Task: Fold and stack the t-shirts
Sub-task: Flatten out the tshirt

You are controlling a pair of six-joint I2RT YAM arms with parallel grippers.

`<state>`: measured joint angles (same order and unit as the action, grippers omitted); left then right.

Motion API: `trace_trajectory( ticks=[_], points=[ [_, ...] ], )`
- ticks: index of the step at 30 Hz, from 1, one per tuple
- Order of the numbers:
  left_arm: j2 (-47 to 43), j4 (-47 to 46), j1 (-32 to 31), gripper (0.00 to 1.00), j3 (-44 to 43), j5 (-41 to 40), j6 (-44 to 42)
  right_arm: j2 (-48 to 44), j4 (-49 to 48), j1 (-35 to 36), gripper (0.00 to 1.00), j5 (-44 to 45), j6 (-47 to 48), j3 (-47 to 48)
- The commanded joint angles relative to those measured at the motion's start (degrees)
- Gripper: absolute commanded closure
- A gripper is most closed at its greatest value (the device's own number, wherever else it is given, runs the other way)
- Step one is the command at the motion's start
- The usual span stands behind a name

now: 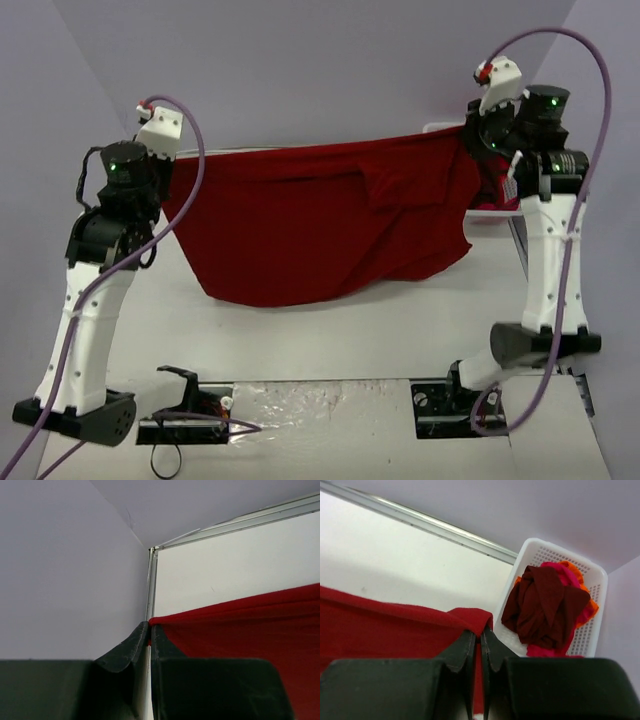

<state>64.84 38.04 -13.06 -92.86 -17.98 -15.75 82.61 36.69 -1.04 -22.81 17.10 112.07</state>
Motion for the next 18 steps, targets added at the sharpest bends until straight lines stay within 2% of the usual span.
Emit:
trace_trajectory(
  ticks=[1,2,4,5,10,13,18],
  points=[
    [6.42,-3.23,1.80,0.98,-2.85,-2.50,0.10,11.85,-3.38,-0.19,1.00,4.44,-2.33,6.28],
    [10.62,-4.37,3.72,0.98,-3.64,-1.98,0.63,17.27,-3.29,-0.11,1.00,5.05,-2.77,8.67],
    [15.38,-4.82,5.49,0.98,-6.18,-1.01,1.94,22.31,-3.20,0.68,1.00,6.01,-3.13,13.50],
    [20.19,-4.56,5.94,0.98,-9.67,-1.09,2.99,26.68,-3.20,0.69,1.00,7.59,-3.13,18.31],
    [31.47,-2.63,6.56,0.98,-22.33,-1.09,5.19,35.68,-3.29,3.93,1.00,9.97,-2.87,32.56],
    [34.12,-1.39,6.64,0.98,-27.54,-1.10,6.43,36.57,-4.07,4.90,1.00,12.60,-2.34,35.49],
    [31.76,-2.63,6.47,0.98,-32.11,-1.27,6.78,31.92,-9.00,6.40,1.00,14.98,-1.99,37.16]
  ],
)
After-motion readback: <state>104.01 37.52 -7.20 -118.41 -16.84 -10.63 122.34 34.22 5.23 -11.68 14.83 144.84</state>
